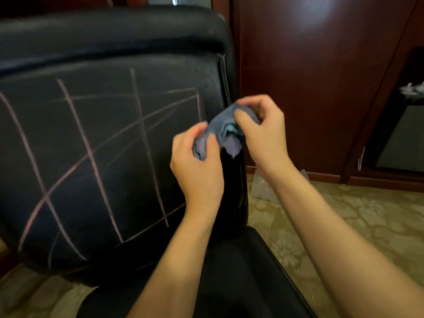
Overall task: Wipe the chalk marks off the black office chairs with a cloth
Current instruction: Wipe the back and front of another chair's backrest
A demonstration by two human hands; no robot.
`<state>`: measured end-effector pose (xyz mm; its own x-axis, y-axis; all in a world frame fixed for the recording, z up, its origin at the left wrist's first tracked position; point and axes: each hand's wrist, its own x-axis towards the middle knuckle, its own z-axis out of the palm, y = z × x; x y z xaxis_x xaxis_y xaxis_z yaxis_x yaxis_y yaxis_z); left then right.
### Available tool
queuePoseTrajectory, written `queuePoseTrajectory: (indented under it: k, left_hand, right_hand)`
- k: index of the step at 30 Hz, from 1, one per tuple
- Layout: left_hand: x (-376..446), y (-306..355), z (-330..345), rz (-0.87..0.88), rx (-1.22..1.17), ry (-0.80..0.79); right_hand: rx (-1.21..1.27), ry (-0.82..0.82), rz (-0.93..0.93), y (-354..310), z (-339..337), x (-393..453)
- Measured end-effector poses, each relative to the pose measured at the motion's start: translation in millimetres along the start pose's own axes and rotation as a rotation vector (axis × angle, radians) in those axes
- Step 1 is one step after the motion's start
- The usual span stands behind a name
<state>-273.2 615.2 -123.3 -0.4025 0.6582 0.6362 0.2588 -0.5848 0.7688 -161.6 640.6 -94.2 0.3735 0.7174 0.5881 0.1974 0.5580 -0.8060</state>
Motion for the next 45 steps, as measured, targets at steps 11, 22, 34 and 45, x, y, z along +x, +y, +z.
queuePoseTrajectory:
  k: [11,22,34,45]
  left_hand:
    - [166,33,-3,0.467,0.402,-0.126]
    - [129,19,1,0.522,0.745,-0.386]
    - [133,30,-17,0.616,0.558,-0.278]
    - [154,26,6,0.493,0.69,-0.307]
  right_hand:
    - [-0.456,-0.113,-0.365,-47,62,112]
    - [-0.682,-0.168,-0.45,-14,48,73]
    - [-0.728,-0.191,-0.676,-53,41,86]
    - [-0.871,-0.072,-0.482,-23,73,96]
